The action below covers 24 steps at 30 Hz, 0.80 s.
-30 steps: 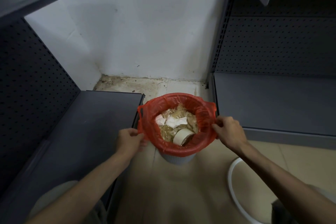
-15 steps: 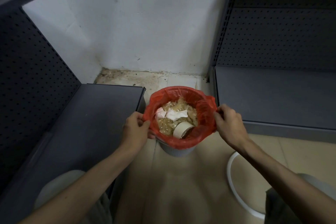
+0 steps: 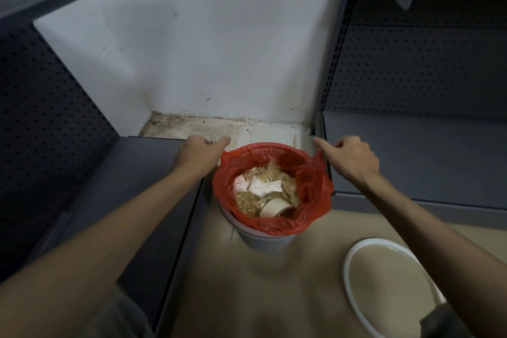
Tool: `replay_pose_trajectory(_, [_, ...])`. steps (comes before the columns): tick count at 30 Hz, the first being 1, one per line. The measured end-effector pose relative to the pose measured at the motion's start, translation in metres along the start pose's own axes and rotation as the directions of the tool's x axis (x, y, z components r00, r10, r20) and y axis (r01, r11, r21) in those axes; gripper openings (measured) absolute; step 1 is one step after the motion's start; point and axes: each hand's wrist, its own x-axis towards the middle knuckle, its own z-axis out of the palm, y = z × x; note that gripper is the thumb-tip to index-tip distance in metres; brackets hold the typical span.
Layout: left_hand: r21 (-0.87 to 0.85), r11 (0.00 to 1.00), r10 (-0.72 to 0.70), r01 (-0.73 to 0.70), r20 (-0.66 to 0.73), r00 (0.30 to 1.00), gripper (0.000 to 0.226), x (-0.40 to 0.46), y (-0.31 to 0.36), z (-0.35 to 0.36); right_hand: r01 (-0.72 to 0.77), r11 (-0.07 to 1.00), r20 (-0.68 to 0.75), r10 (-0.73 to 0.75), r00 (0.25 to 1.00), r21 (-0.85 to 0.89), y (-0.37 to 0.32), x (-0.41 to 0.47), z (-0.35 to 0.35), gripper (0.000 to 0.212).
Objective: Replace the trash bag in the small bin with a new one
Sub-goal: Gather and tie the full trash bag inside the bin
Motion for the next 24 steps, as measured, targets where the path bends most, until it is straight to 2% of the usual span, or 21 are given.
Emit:
replay_pose_trajectory(2, [0.104,0.995,0.006,-0.009,0.032,0.999,0.048,0.017,0.010,0.005,-0.002,0.998,0.041,0.005,0.999,-0.062,-0.008,0.014,0.004,0.063])
replay_pose_trajectory(5, [0.286,0.958,-0.020,-0.010,0.101,0.995,0.044,0.032,0.020,0.015,-0.008,0.988,0.132,0.028,0.991,-0.151,-0.018,0.025,0.008,0.047])
replay_pose_trajectory(8, [0.346,0.938,-0.075,0.012,0.169,0.983,0.038,0.040,0.020,0.025,-0.048,0.977,0.244,0.099,0.965,-0.206,-0.018,0.028,0.016,0.036])
replay_pose_trajectory(10, [0.371,0.928,-0.096,0.018,0.193,0.977,0.043,0.043,0.017,0.030,-0.076,0.968,0.265,0.140,0.954,-0.239,-0.014,0.028,0.022,0.025])
replay_pose_trajectory(12, [0.373,0.928,-0.091,0.022,0.167,0.982,0.038,0.046,0.012,0.034,-0.126,0.965,0.227,0.179,0.957,-0.232,-0.011,0.027,0.026,0.024])
replay_pose_trajectory(15, [0.329,0.944,-0.019,0.009,0.026,0.999,0.009,0.045,0.008,0.035,-0.130,0.978,0.094,0.147,0.985,-0.164,-0.008,0.024,0.026,0.021])
replay_pose_trajectory(19, [0.239,0.969,0.075,-0.054,-0.079,0.994,0.015,0.035,0.012,0.030,-0.053,0.991,-0.087,0.042,0.995,-0.126,-0.009,0.022,0.023,0.018])
replay_pose_trajectory(24, [0.184,0.970,0.198,-0.161,-0.206,0.958,0.014,0.025,0.019,0.026,0.063,0.998,-0.224,-0.069,0.972,-0.030,-0.014,0.020,0.024,0.008])
